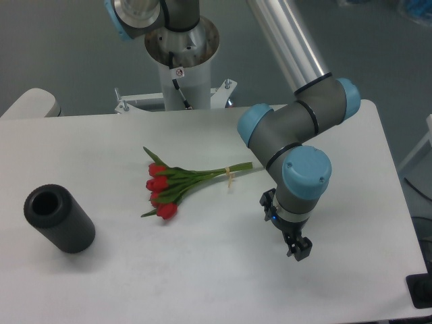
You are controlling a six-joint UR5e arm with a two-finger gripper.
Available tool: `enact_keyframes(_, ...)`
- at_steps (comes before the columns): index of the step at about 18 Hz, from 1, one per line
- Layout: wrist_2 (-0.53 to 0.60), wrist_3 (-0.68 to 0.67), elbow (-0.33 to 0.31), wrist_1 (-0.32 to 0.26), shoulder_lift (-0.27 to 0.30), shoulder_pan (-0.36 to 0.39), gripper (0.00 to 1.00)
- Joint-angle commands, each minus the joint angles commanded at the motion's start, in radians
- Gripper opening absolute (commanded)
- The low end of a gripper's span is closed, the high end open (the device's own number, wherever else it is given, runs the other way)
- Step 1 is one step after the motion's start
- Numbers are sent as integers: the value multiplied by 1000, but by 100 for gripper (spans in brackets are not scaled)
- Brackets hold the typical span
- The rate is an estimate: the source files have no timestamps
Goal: Pick up the flowers from the table
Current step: 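Move the open gripper toward the stems of the red tulip bouquet, then lower the gripper onto the tulip stems near the tied band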
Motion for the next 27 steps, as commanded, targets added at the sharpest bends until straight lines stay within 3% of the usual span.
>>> enact_keyframes(14, -12, -55, -38, -14, 26, -11, 100)
enact_keyframes(27, -25, -37, -339, 2, 201, -44, 100)
